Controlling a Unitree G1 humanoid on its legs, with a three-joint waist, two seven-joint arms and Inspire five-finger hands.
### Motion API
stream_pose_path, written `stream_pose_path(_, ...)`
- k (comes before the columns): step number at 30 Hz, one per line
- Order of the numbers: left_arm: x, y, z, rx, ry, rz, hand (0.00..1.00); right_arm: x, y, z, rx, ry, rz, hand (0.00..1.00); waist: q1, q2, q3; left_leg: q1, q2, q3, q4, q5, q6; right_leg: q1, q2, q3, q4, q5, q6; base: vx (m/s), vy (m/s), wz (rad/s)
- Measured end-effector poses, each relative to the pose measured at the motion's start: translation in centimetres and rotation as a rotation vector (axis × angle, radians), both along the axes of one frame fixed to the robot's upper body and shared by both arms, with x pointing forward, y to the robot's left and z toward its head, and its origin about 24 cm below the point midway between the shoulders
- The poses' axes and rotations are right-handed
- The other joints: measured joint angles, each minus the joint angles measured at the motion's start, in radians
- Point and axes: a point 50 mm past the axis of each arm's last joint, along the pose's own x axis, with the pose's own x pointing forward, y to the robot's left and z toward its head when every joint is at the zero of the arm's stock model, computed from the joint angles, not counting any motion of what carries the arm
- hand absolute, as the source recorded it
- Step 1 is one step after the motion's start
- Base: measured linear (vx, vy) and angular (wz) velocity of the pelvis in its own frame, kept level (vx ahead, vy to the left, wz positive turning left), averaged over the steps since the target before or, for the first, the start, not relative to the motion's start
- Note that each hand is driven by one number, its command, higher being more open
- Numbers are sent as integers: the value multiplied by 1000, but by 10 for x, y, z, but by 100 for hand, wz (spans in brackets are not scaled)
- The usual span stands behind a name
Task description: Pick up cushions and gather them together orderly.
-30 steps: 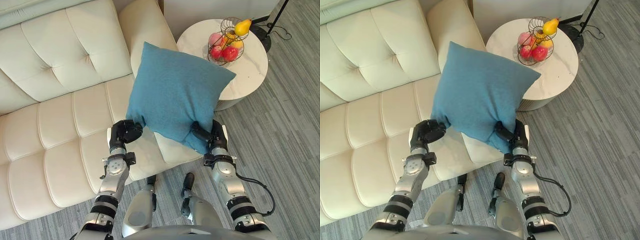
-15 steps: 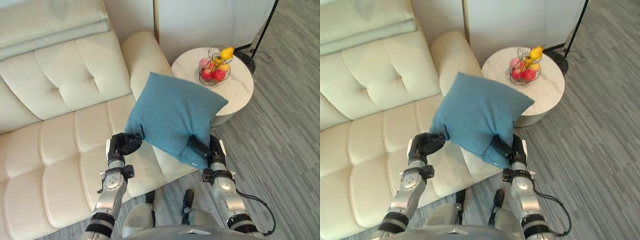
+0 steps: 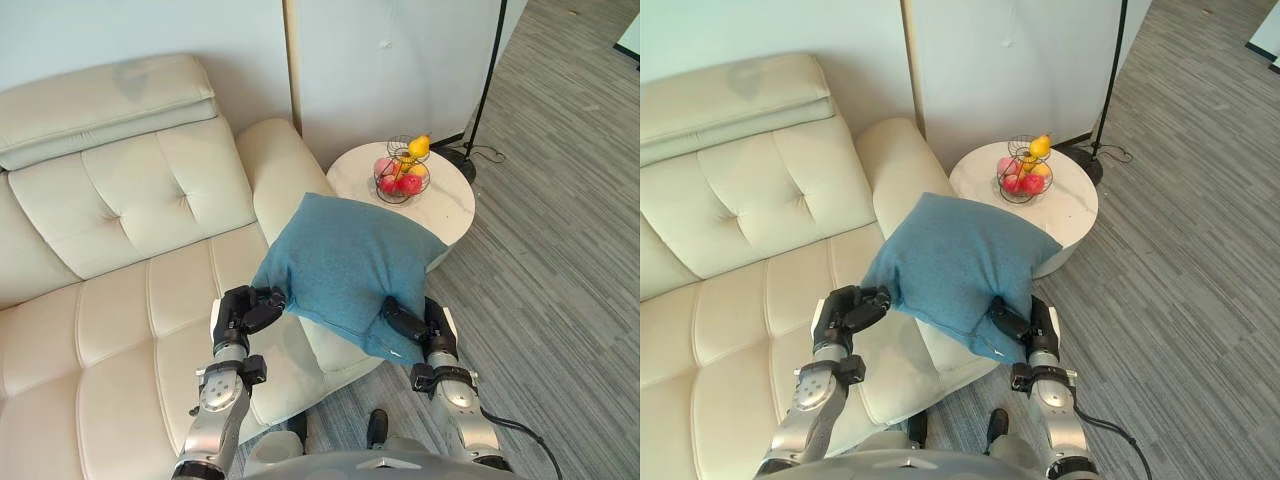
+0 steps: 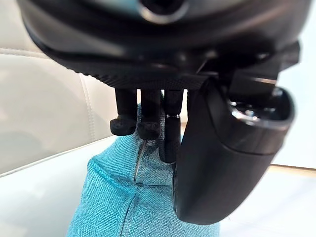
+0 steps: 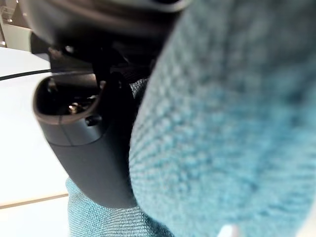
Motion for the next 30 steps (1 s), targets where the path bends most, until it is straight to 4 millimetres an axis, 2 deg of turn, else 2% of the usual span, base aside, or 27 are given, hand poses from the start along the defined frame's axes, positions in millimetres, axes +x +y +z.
stream_pose_path(3, -1, -2, 8, -32, -38, 8, 0, 1, -1, 6, 1, -26, -2, 0, 3, 0, 1, -31, 4, 15, 56, -31, 4, -23, -4, 9, 28, -3, 0, -22, 20, -17)
stream_pose_path(4, 2, -7, 15, -56, -74, 8, 0, 4, -3, 12, -7, -51, -5, 0, 2, 2, 1, -104, 12, 15, 168, -73, 17, -66, -7, 10, 87, -13, 5, -78, 41, -5)
stream_pose_path(5, 3, -9, 17, -64, -83, 9, 0, 4, -4, 13, -11, -57, -6, 0, 2, 4, 1, -125, 18, 12, 205, -89, 20, -77, -5, 10, 105, -13, 6, -83, 48, 8)
stream_pose_path(6, 5, -12, 19, -81, -92, 11, 0, 5, -5, 14, -17, -62, -12, 0, 2, 7, -1, -150, 24, -3, 245, -106, 31, -78, -2, 12, 112, -11, 27, -60, 43, 15)
stream_pose_path(7, 6, -15, 19, -95, -97, 13, 0, 5, -6, 16, -20, -69, -19, 0, 0, 9, 0, -158, 28, -8, 249, -109, 40, -88, 2, 21, 149, -47, 54, -26, 21, 20)
stream_pose_path(8, 6, -15, 20, -97, -99, 12, 0, 6, -6, 17, -21, -72, -23, 0, -1, 7, 1, -161, 28, -10, 252, -108, 43, -103, -2, 28, 202, -81, 53, 37, -10, 37)
stream_pose_path(9, 6, -17, 19, -109, -94, 11, 0, 4, -7, 16, -23, -68, -33, 0, -3, 9, 3, -161, 23, -37, 258, -109, 48, -114, -11, 39, 360, -166, 37, 50, -41, 79)
stream_pose_path(10, 3, -18, 17, -110, -86, 8, 0, -1, -7, 17, -21, -69, -38, 0, 4, 0, -4, -163, 0, -85, 255, -91, 40, -55, -7, 54, 401, -247, 55, 50, -44, 82)
stream_pose_path(11, 3, -18, 17, -111, -87, 8, 0, -1, -7, 18, -20, -72, -37, 0, 5, -2, -5, -167, -5, -91, 251, -86, 41, -46, -7, 54, 386, -253, 52, -22, -64, 73)
stream_pose_path(13, 4, -19, 21, -114, -101, 1, 0, 1, -5, 25, -18, -105, -34, 0, 19, -3, -9, -213, -29, -125, 237, -52, 30, -23, -8, 50, 283, -272, 19, -62, -144, 65)
stream_pose_path(14, 3, -25, 23, -132, -109, -4, 0, 2, -8, 28, -31, -119, -34, 0, 27, 25, -5, -231, -27, -169, 214, -13, 18, -13, 9, 12, 231, -249, 4, -57, -149, 92)
stream_pose_path(15, 1, -27, 23, -141, -110, -4, 0, 0, -10, 27, -36, -115, -37, 0, 32, 36, -3, -233, -27, -193, 200, 4, 10, -4, 16, -16, 219, -244, 0, -77, -158, 95)
stream_pose_path(17, -4, -29, 27, -167, -125, 4, 0, -1, -12, 27, -44, -112, -47, 0, 51, 51, -2, -237, -22, -229, 159, 65, -29, 1, 29, -83, 231, -252, -20, -91, -158, 85)
stream_pose_path(18, -4, -30, 28, -176, -130, 4, 0, -1, -12, 28, -46, -113, -52, 0, 51, 53, -2, -242, -23, -225, 143, 96, -44, 0, 28, -104, 234, -254, -25, -114, -98, 98)
stream_pose_path(19, -3, -32, 31, -184, -140, -3, 0, 0, -14, 28, -51, -115, -63, 0, 46, 50, -4, -240, -23, -199, 86, 140, -71, -4, 11, -152, 228, -249, -45, -145, -82, 115)
stream_pose_path(20, -2, -36, 33, -195, -152, -13, 0, 0, -16, 31, -57, -123, -79, 0, 45, 56, -8, -267, 8, -44, 173, 53, -31, -7, 6, -207, 226, -246, -48, -127, -70, 107)
stream_pose_path(21, -2, -37, 34, -197, -154, -17, 0, 0, -16, 31, -58, -124, -84, 0, 43, 56, -7, -272, 17, -10, 209, 26, -13, -6, 1, -221, 230, -245, -49, -73, -40, 100)
stream_pose_path(22, -2, -40, 35, -206, -158, -21, 0, 1, -16, 32, -60, -125, -92, 0, 37, 53, -6, -272, 43, 62, 298, -36, 14, -5, -14, -254, 241, -245, -50, -31, -16, 85)
stream_pose_path(25, 2, -43, 37, -223, -171, -25, 0, 1, -17, 34, -63, -132, -104, 0, 8, 59, -12, -230, 129, 114, 421, -137, 14, 3, -53, -343, 254, -243, -46, -46, 90, 91)
stream_pose_path(26, 4, -44, 37, -225, -173, -27, 0, 1, -18, 34, -64, -131, -108, 0, 2, 65, -16, -209, 158, 132, 405, -147, 7, 5, -61, -365, 258, -239, -39, -51, 232, 86)
stream_pose_path(28, 8, -47, 36, -233, -170, -36, 0, 1, -22, 34, -67, -128, -125, 0, 1, 76, -25, -188, 153, 155, 349, -152, -10, 7, -76, -388, 260, -228, -18, -27, 247, 58)
stream_pose_path(29, 9, -46, 36, -215, -167, -55, 0, 1, -22, 33, -52, -122, -144, 0, -4, 63, -35, -176, 116, 153, 297, -130, -25, 14, -98, -410, 240, -212, 8, -29, 275, 56)
stream_pose_path(30, 8, -45, 34, -203, -159, -63, 0, 0, -21, 32, -45, -118, -151, 0, -7, 53, -41, -165, 92, 144, 269, -116, -19, 26, -111, -422, 225, -202, 23, -9, 294, 75)
